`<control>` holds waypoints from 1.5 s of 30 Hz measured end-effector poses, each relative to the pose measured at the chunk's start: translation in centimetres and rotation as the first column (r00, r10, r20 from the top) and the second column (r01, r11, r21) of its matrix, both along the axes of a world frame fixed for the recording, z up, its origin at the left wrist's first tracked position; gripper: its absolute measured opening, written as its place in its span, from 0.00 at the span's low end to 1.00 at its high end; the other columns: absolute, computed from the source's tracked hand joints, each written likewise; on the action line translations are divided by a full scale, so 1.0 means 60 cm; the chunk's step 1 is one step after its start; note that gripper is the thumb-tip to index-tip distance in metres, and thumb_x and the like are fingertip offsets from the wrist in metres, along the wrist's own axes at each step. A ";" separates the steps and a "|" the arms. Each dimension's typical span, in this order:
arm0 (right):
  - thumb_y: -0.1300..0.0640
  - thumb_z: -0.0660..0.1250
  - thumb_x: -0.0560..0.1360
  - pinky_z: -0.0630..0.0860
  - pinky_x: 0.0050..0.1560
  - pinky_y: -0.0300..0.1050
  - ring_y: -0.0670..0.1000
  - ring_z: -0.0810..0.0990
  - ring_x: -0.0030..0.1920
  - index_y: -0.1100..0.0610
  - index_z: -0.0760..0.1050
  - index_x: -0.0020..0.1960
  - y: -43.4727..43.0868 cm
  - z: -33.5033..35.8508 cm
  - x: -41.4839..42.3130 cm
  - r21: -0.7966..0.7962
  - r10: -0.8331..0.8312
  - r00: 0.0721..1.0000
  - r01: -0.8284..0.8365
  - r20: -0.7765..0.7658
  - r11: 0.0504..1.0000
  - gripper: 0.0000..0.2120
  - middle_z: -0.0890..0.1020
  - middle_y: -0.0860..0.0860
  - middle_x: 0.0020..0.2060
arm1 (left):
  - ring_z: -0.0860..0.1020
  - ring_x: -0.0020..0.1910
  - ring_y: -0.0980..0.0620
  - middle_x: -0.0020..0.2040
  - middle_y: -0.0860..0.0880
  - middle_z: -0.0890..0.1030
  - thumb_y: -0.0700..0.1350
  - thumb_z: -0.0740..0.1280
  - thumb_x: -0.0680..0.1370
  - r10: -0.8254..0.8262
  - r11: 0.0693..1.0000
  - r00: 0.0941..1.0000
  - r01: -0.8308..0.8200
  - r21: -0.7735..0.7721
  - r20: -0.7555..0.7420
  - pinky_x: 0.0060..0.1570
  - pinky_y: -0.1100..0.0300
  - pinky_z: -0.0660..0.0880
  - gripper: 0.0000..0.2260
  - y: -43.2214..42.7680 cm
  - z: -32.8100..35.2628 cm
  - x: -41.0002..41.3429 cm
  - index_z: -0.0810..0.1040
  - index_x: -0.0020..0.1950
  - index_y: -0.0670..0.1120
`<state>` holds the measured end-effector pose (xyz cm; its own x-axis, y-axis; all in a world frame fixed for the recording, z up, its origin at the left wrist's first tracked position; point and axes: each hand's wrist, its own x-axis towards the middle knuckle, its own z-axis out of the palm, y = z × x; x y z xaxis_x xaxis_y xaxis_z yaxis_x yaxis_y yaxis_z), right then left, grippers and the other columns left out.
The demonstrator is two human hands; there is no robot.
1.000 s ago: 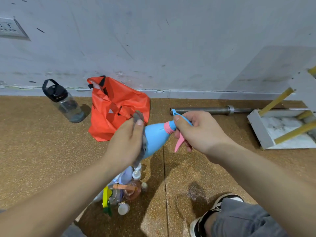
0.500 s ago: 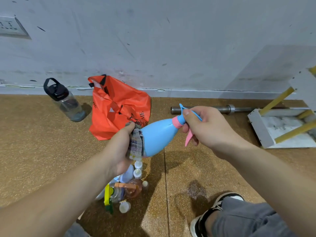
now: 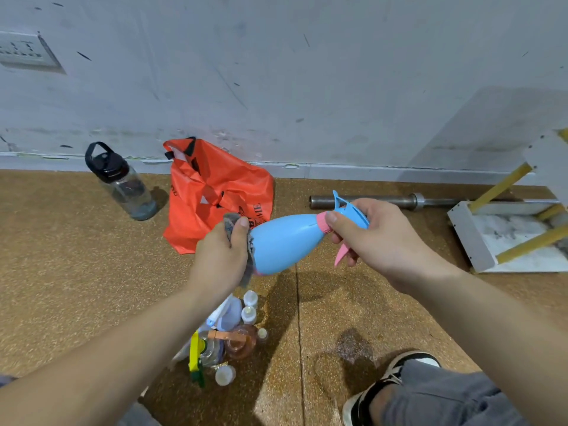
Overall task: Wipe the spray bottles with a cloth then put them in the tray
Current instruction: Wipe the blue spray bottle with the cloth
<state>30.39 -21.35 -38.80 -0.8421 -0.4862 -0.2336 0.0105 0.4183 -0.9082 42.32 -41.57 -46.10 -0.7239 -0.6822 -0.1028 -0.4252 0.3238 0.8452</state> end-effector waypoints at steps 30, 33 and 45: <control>0.49 0.66 0.82 0.78 0.39 0.53 0.49 0.77 0.30 0.55 0.78 0.51 -0.015 -0.029 0.014 0.034 -0.114 0.994 0.114 -0.003 0.993 0.09 0.85 0.52 0.38 | 0.86 0.35 0.39 0.40 0.38 0.86 0.60 0.56 0.86 0.048 0.961 0.999 -0.041 0.274 -0.018 0.36 0.39 0.83 0.21 0.008 -0.004 -0.007 0.77 0.53 0.44; 0.49 0.66 0.82 0.78 0.35 0.50 0.49 0.77 0.29 0.56 0.77 0.51 -0.018 -0.024 0.018 0.009 -0.123 0.992 0.123 0.025 0.992 0.10 0.84 0.51 0.36 | 0.79 0.42 0.52 0.44 0.50 0.80 0.55 0.55 0.87 -0.250 0.956 0.957 0.220 -0.194 -0.147 0.44 0.54 0.73 0.12 0.006 0.014 -0.006 0.72 0.48 0.52; 0.53 0.68 0.81 0.77 0.34 0.47 0.59 0.83 0.35 0.57 0.77 0.50 -0.014 0.004 0.047 0.106 0.144 0.979 -0.130 -0.147 0.986 0.07 0.84 0.61 0.40 | 0.85 0.36 0.55 0.43 0.48 0.88 0.58 0.61 0.85 -0.377 0.778 0.926 0.329 0.535 -0.023 0.32 0.68 0.76 0.22 -0.015 0.049 -0.013 0.84 0.55 0.41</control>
